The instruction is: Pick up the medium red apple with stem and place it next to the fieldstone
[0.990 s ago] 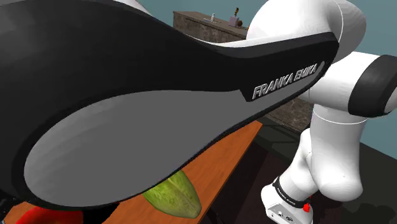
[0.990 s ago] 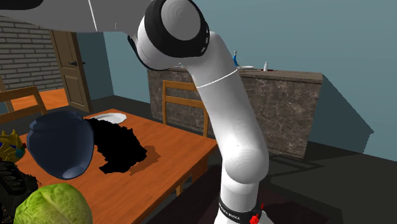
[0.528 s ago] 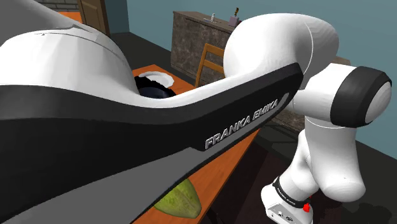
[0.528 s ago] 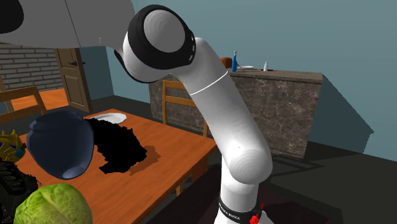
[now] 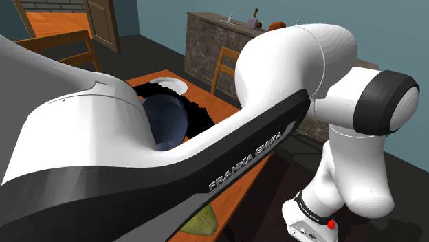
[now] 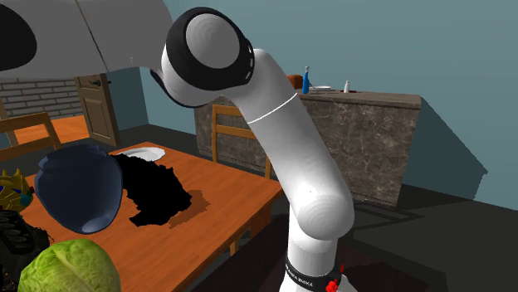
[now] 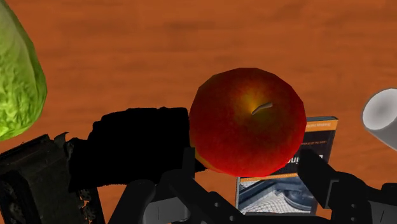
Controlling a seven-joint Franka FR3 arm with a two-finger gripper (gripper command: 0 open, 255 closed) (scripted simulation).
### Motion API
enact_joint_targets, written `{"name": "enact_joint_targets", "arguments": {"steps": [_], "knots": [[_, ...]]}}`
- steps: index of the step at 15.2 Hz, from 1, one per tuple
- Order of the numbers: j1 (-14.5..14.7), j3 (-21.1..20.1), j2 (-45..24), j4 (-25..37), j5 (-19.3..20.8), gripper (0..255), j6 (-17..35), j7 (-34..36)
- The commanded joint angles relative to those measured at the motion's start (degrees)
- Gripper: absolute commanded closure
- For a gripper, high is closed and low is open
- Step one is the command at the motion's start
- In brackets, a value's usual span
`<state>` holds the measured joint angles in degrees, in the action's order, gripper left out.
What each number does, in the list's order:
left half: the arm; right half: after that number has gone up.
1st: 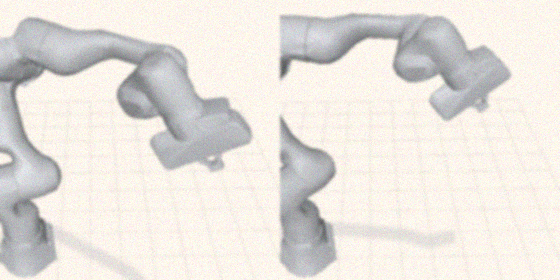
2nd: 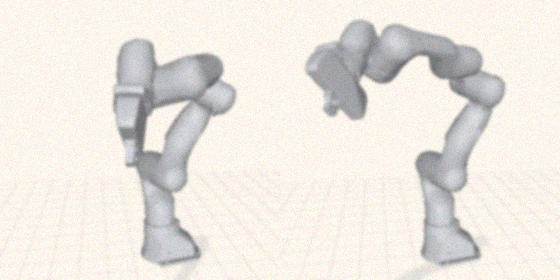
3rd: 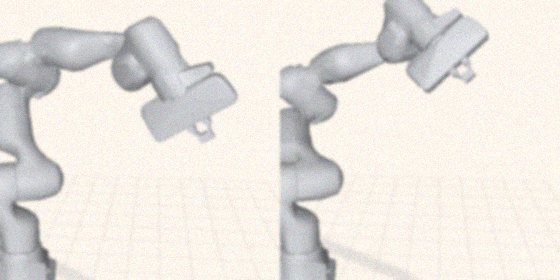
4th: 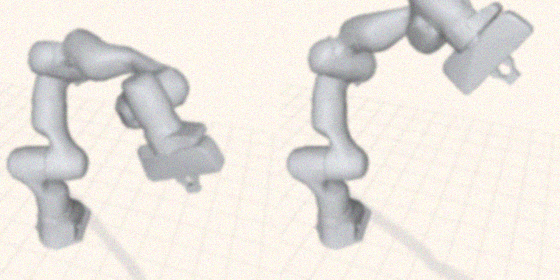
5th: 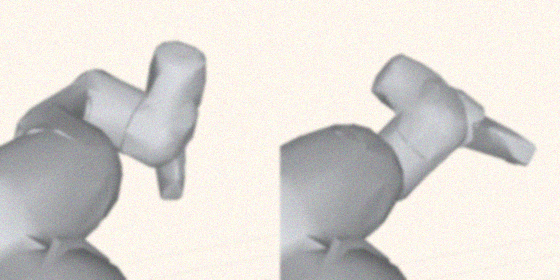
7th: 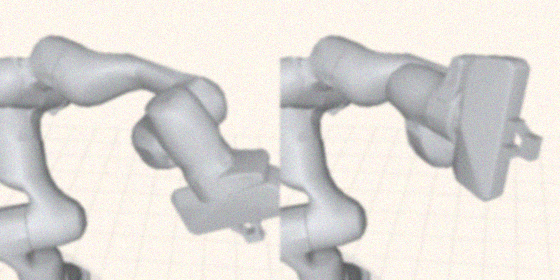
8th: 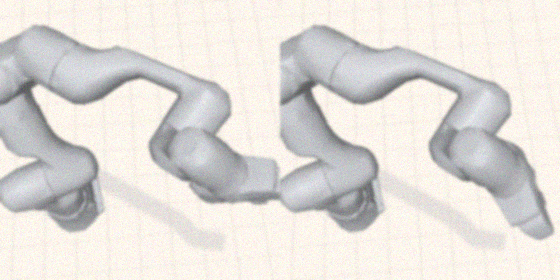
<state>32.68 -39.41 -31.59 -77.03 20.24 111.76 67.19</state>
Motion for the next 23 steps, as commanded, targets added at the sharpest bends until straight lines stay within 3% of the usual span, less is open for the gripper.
{"name": "enact_joint_targets", "arguments": {"steps": [1, 19, 23], "knots": [[-0.14, 0.12, -0.2, -1.26, 0.22, 255, 1.42, 0.22], [-0.37, 2.19, -3.75, -10.02, 3.3, 255, 13.01, 2.45], [-0.35, 2.27, -3.9, -10.18, 3.41, 255, 13.29, 2.51]]}}
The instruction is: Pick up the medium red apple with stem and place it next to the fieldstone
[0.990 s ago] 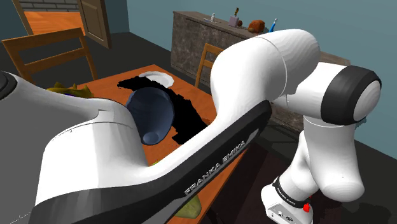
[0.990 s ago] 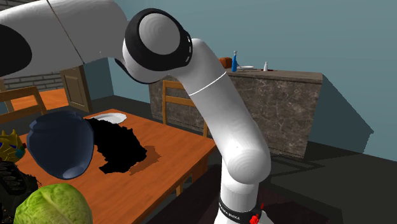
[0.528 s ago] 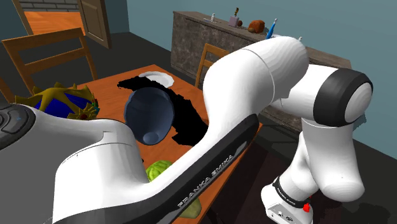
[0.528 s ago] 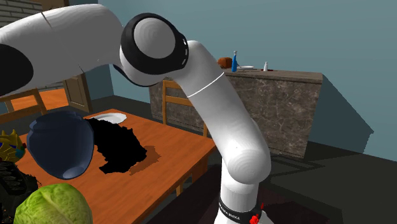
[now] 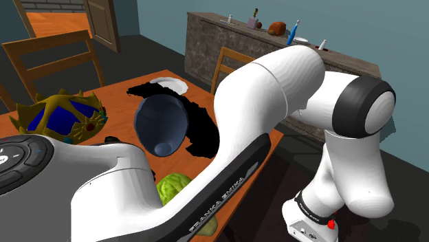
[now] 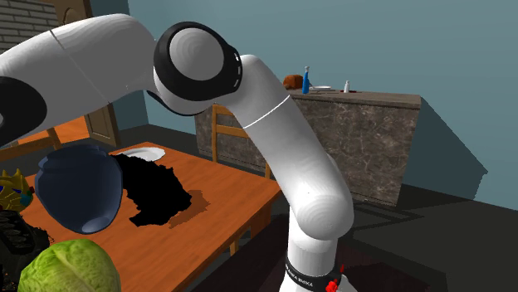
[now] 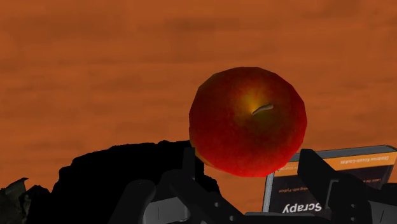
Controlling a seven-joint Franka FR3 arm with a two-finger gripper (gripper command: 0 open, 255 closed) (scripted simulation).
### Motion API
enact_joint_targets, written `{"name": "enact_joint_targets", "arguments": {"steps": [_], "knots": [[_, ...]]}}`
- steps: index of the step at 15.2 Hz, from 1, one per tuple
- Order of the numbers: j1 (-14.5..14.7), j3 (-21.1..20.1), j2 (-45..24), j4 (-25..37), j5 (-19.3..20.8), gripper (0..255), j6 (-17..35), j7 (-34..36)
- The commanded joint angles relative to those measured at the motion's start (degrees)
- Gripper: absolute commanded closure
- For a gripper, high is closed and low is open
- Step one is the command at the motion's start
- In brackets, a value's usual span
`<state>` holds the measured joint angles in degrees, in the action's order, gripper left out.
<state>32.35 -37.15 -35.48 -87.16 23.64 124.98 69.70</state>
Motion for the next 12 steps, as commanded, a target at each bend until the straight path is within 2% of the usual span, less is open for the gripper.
{"name": "enact_joint_targets", "arguments": {"steps": [1, 4, 5, 10, 12], "knots": [[-0.02, 0.01, 0.0, -0.04, 0.01, 255, 0.07, 0.0], [-0.01, 0.01, 0.0, -0.04, 0.01, 255, 0.07, 0.0], [-0.01, 0.01, 0.0, -0.05, 0.01, 0, 0.07, 0.0], [-0.01, 0.01, 0.0, -0.05, 0.01, 0, 0.07, 0.0], [-0.88, -1.02, 2.24, 0.3, -1.36, 0, -2.29, -0.74]]}}
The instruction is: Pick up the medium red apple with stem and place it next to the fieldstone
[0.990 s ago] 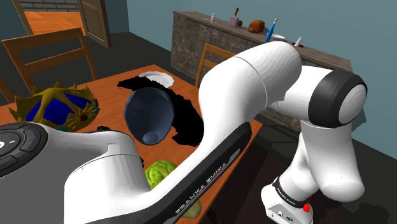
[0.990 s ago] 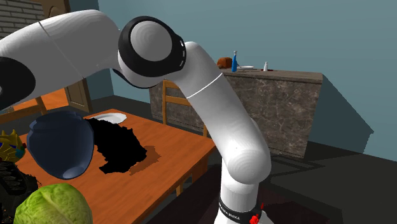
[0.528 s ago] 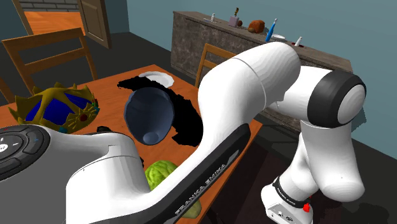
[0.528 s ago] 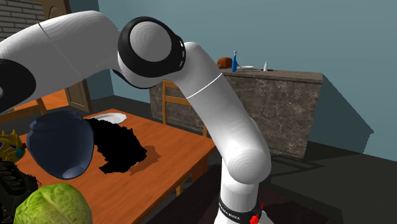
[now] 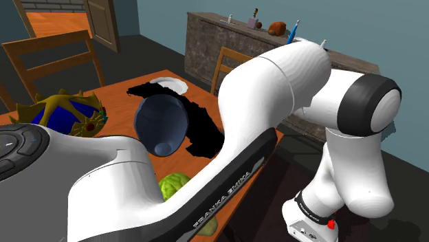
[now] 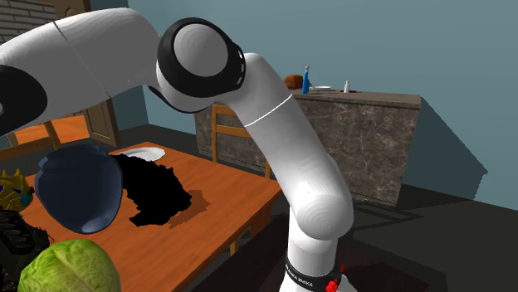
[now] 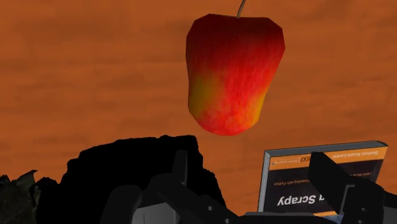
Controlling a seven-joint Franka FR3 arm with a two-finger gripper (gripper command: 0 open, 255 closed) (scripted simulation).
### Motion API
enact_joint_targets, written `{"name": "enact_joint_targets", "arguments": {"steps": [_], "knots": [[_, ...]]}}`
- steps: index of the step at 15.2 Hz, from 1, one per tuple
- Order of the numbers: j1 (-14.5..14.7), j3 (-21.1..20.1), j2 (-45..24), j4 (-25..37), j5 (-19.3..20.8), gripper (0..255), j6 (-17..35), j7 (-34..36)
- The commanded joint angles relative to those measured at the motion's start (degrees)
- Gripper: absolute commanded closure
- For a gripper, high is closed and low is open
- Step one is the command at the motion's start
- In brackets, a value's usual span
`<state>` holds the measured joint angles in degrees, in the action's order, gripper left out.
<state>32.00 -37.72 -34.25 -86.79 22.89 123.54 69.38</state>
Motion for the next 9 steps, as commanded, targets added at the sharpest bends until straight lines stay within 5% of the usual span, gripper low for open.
{"name": "enact_joint_targets", "arguments": {"steps": [1, 9], "knots": [[-0.93, -0.91, 2.06, 0.24, -1.29, 0, -2.09, -0.79], [-1.21, -1.26, 2.85, 0.55, -1.82, 0, -3.09, -1.08]]}}
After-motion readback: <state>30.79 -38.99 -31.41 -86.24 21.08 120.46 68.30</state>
